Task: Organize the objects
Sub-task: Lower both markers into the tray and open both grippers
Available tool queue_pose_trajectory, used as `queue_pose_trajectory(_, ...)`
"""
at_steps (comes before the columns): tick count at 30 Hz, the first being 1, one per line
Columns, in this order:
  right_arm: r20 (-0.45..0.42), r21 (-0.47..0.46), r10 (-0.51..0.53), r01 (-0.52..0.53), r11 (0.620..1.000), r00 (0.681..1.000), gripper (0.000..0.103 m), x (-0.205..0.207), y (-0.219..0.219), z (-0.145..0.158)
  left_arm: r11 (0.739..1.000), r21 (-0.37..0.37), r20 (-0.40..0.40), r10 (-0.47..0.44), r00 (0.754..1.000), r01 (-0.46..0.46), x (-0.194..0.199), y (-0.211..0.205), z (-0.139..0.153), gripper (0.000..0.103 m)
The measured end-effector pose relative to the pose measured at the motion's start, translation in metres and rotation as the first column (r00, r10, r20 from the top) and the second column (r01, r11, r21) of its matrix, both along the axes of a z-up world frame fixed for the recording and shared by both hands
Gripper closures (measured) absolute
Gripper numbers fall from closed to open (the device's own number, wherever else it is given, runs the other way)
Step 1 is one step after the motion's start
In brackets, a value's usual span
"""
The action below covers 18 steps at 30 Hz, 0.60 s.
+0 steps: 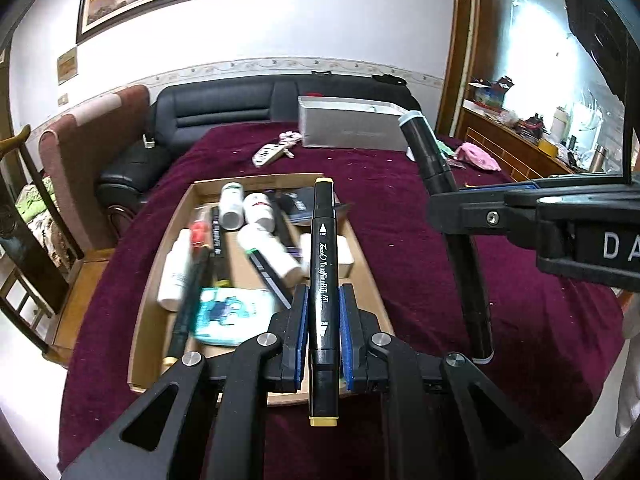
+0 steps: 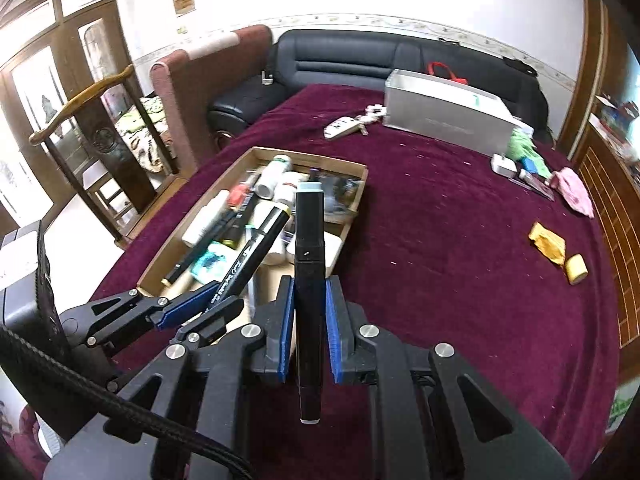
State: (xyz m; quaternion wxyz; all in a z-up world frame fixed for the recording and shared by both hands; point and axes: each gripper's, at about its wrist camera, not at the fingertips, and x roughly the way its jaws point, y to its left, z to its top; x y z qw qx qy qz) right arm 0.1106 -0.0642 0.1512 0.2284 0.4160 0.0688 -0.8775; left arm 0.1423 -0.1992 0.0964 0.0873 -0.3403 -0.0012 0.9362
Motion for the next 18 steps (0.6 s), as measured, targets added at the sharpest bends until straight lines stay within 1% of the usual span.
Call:
queue_pose_trajectory(4, 0.02, -0.007, 0.022, -0.022, 1.0, 1.0, 0.09, -0.006, -0.017, -0.004, 1.0, -0.007, 0.004, 0.02, 1.0, -0.02, -0.005, -0.014, -0.004, 0.092)
queue_pose_trajectory(7, 0.053, -0.024, 0.029, -0.028, 0.999, 0.998, 0.09, -0.015, -0.028, -0.011, 0.999, -0.011, 0.013, 0.033, 0.999, -0.033, -0.011, -0.023, -0.009, 0.092)
queue_pose_trajectory(14, 0.146, -0.049, 0.022, -0.015, 0.999, 0.989, 0.09, -0.044, -0.043, -0.036, 0.997, 0.005, 0.058, 0.072, 0.996, -0.072, -0.03, -0.05, -0.024, 0.092)
queue_pose_trajectory(18, 0.178, -0.052, 0.014, -0.005, 0.999, 0.984, 0.09, -0.055, -0.047, -0.048, 0.996, 0.005, 0.08, 0.083, 0.993, -0.084, -0.038, -0.058, -0.032, 0.092)
